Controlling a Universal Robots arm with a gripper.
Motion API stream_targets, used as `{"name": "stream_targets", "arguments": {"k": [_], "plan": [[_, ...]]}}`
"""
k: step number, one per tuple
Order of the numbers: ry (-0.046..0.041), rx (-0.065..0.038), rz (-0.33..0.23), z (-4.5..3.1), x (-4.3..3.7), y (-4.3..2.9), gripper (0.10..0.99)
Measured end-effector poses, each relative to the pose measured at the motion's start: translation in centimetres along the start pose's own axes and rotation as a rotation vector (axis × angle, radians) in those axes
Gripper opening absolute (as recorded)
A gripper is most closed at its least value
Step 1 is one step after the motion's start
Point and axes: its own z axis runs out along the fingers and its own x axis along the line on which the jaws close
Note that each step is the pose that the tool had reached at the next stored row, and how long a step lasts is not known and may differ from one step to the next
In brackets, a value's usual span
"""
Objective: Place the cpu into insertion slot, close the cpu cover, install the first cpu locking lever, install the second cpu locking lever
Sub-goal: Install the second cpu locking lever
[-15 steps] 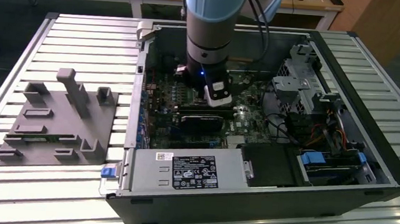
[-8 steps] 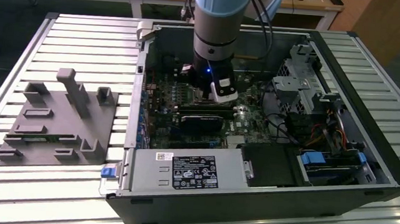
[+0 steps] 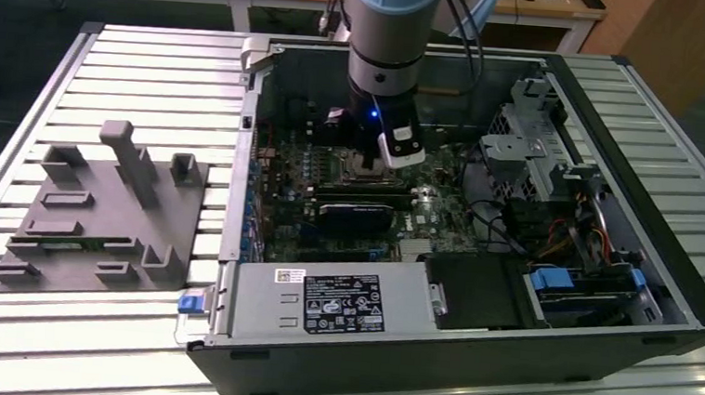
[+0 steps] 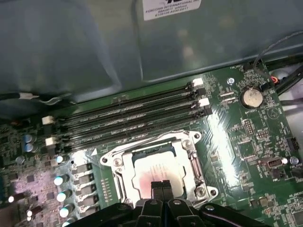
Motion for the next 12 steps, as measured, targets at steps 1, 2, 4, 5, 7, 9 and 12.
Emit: {"name": "stream_targets", "arguments": {"k": [1, 2, 4, 5, 7, 9, 12], "plan": [[-0.0036, 0.013, -0.001, 0.09, -0.05, 0.39, 0.114], [-0.0063, 0.023, -0.001, 0.13, -0.06, 0.57, 0.114], [-0.0113, 0.041, -0.002, 0.19, -0.09, 0.88, 0.114], [-0.0131, 0.048, -0.002, 0.21, -0.1, 0.98, 0.114], [-0.0134, 0.049, -0.003, 0.23, -0.1, 1.05, 0.114], [-0.0135, 0.049, -0.003, 0.23, -0.09, 1.07, 0.114], [-0.0135, 0.049, -0.003, 0.24, -0.09, 1.1, 0.114]]}}
